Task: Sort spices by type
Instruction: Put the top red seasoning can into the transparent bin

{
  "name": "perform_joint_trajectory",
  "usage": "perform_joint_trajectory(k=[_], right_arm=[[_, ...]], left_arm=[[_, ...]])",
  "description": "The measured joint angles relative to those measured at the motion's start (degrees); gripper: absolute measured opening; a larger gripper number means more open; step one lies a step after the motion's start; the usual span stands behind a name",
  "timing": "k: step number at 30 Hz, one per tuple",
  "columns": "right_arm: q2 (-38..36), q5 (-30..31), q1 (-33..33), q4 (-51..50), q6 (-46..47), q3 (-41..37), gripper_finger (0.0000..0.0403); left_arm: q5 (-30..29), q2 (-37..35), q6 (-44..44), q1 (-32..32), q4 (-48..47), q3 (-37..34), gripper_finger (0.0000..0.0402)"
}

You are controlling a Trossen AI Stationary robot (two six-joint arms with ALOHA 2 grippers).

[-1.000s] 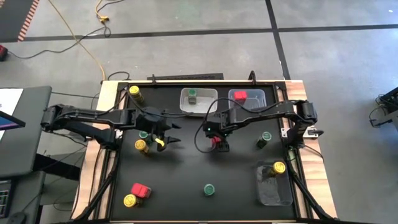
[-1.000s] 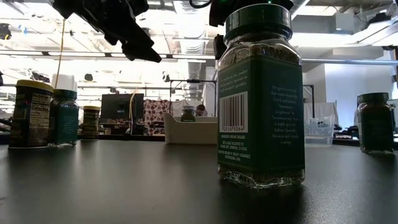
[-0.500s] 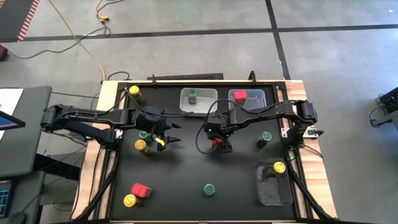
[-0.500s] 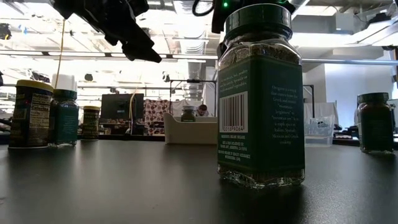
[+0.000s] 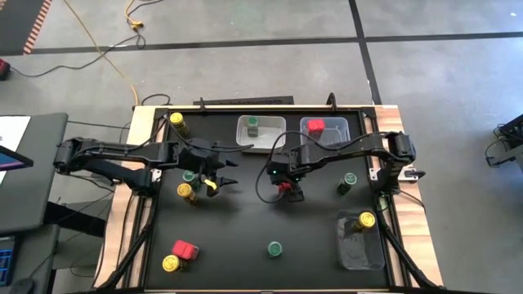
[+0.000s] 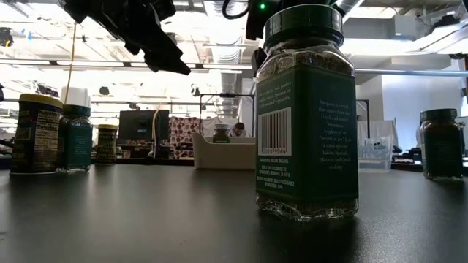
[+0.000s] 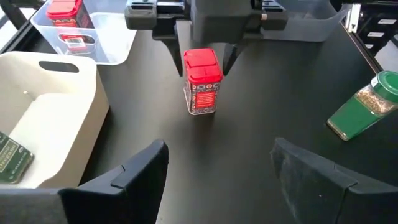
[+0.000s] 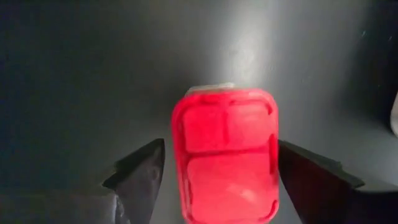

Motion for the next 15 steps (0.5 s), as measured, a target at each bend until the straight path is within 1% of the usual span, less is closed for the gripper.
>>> perform_joint_trajectory(k=[6,15], right_arm=[[0.0,-0.02,-0.13,-0.5,-0.94,0.0,0.0302],[0.0,-0.02,0.12,-0.43,-0.98,0.0,0.0285]], left_arm=[[0.0,0.0,0.29,0.0,0.0,0.02,0.0272],[0.0,0.0,0.88,0.0,0.0,0.02,0.0272]])
